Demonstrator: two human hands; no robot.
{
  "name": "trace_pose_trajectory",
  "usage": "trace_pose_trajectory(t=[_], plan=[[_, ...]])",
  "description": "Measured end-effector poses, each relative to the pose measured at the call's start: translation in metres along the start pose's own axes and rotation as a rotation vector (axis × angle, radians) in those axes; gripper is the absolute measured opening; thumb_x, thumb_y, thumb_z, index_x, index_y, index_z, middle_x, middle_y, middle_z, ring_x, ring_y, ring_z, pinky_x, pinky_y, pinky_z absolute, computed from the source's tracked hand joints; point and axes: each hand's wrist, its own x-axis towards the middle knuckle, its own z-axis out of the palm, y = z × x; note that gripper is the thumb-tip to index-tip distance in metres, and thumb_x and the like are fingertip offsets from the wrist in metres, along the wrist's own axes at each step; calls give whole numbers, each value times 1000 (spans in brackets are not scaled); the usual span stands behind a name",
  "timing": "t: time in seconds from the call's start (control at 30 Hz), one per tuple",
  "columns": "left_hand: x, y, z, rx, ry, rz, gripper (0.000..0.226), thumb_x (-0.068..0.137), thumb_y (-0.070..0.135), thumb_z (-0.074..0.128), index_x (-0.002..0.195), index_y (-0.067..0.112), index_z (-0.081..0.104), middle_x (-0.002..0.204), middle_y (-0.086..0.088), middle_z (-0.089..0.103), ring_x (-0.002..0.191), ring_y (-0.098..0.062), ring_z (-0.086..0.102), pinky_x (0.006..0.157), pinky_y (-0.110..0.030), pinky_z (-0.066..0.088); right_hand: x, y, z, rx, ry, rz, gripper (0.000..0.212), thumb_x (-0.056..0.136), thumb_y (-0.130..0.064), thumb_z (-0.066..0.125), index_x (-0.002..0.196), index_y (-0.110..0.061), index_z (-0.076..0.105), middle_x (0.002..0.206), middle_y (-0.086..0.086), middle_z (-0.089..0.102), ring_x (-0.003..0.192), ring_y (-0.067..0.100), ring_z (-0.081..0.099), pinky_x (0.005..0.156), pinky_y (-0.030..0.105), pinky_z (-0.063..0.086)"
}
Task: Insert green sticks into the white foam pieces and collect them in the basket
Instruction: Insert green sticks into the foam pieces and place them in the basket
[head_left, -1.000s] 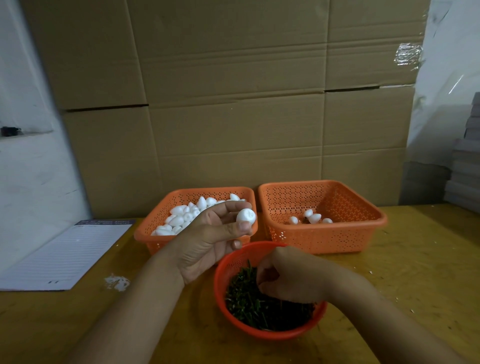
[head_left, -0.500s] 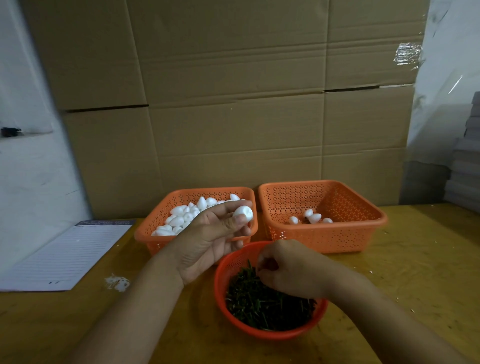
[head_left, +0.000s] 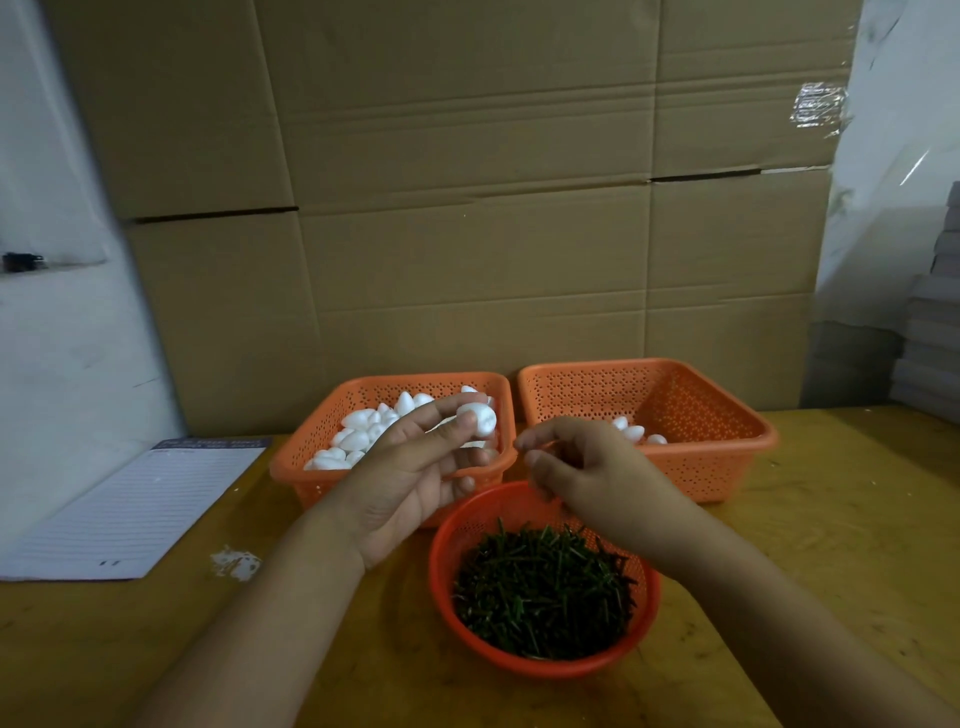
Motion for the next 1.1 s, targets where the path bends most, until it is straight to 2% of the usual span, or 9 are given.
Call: trace_pose_trajectory(t=[0.07,0.17,0.23,0.37,0.47,0.53,0.73,0.93,1.1], plan=[[1,-1,-1,-7,13,-4,41,73,31,81,114,27,75,96,1,72,84,-12,68,63,-25,52,0,-2,-2,88,24,14,14,99,-12,58,104,-23,66,67,-5,65,64,12,60,62,32,52],[1,-2,-2,-8,29,-10,45,77,24,78,121,27,72,93,2,71,83,-13,68,62,-25,53,-1,-6,-3,204,32,29,12,95,-11,64,105,-17,67,70,-1,66,64,13,61,64,30,53],[1,-3,-2,6,31,-13,39,78,22,77,117,28,73,92,3,70,82,-12,67,62,-25,52,-2,-7,-3,227,41,36,11,92,-8,69,101,-13,67,75,3,66,64,13,61,65,30,53],[0,-3,-2,38,8,-25,32,79,25,80,110,23,74,97,1,71,85,-11,66,65,-24,52,-2,-8,-1,229,46,36,8,88,-6,73,93,-10,69,77,10,67,64,18,60,63,32,51],[1,-2,-2,64,-1,-21,29,80,24,78,108,26,75,100,0,71,88,-10,66,67,-23,52,-2,-7,-1,194,25,20,5,89,-10,72,92,-10,70,67,4,70,56,13,62,54,23,51],[0,-3,-2,67,-9,-19,24,80,22,77,103,31,77,98,2,72,88,-10,66,66,-22,52,-2,-6,0,177,2,17,5,90,-11,71,95,-10,70,68,3,72,56,11,64,52,20,51],[0,-3,-1,95,-5,-13,47,80,19,77,124,17,63,104,-2,72,88,-10,66,68,-22,52,-1,-7,1,181,-18,32,14,93,-4,67,102,-14,68,73,4,75,65,13,70,60,21,56],[-1,-4,1,117,-2,-22,49,78,18,78,125,16,63,101,1,73,86,-10,67,67,-22,52,-1,-8,0,216,-7,58,13,90,-4,69,96,-13,62,74,6,76,65,15,72,59,22,56],[-2,-3,4,154,-11,-36,45,75,23,81,118,19,67,108,0,74,91,-10,68,68,-21,53,-2,-9,0,220,4,55,15,89,-3,71,87,-8,57,73,11,75,64,18,72,58,23,56]])
